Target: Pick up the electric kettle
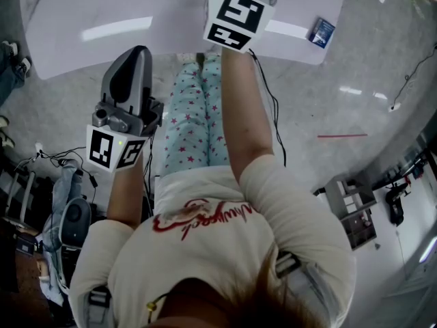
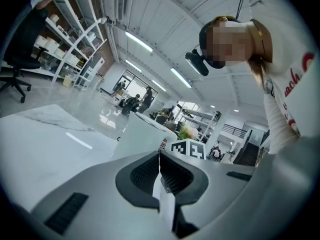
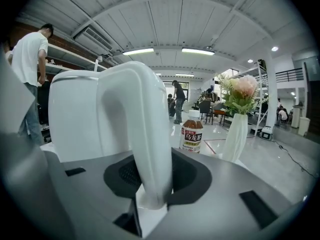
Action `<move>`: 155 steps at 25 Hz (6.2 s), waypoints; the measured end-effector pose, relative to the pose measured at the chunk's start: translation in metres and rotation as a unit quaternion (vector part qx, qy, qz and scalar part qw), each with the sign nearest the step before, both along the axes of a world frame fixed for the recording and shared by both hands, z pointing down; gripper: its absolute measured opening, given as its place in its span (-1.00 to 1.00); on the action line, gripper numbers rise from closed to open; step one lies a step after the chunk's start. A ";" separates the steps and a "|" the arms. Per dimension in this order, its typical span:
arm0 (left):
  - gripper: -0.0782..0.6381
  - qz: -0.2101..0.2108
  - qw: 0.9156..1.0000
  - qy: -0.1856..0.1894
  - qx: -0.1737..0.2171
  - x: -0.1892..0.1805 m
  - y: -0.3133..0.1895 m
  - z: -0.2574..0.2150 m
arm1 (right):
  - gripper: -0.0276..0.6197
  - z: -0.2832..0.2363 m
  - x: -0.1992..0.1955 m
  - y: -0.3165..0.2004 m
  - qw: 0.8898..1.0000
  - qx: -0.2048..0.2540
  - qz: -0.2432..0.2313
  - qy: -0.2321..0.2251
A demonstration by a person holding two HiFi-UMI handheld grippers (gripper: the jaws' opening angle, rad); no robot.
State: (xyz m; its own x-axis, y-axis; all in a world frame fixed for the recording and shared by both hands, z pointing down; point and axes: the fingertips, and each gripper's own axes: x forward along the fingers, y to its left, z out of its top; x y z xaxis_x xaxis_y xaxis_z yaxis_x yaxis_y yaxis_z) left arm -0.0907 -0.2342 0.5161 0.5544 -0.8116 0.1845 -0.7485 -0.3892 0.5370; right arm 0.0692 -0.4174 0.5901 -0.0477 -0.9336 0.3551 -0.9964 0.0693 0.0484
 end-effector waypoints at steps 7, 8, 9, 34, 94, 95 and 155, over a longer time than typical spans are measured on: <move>-0.75 0.000 1.000 -0.002 0.003 -0.002 -0.007 -0.005 | -0.55 -0.008 0.005 -0.007 1.000 0.011 0.000 -0.014; -0.74 -0.001 1.000 -0.003 0.004 -0.002 -0.009 -0.006 | -0.55 -0.009 0.006 -0.008 1.000 0.012 -0.002 -0.015; -0.75 -0.001 1.000 -0.004 0.005 -0.003 -0.010 -0.005 | -0.55 -0.009 0.006 -0.009 1.000 0.013 -0.003 -0.017; -0.74 -0.020 1.000 -0.006 0.021 -0.001 -0.028 -0.030 | -0.48 -0.078 0.003 -0.012 0.995 0.059 -0.042 -0.074; -0.74 -0.051 0.985 -0.061 0.152 0.034 -0.005 -0.243 | -0.43 -0.403 0.059 0.032 0.970 0.177 -0.080 -0.144; -0.75 -0.055 0.985 -0.061 0.154 0.033 -0.002 -0.243 | -0.43 -0.403 0.058 0.035 0.970 0.177 -0.082 -0.145; -0.75 -0.033 0.975 -0.072 0.209 0.019 0.419 -0.269 | -0.41 -0.419 0.060 0.484 0.965 0.210 -0.086 -0.134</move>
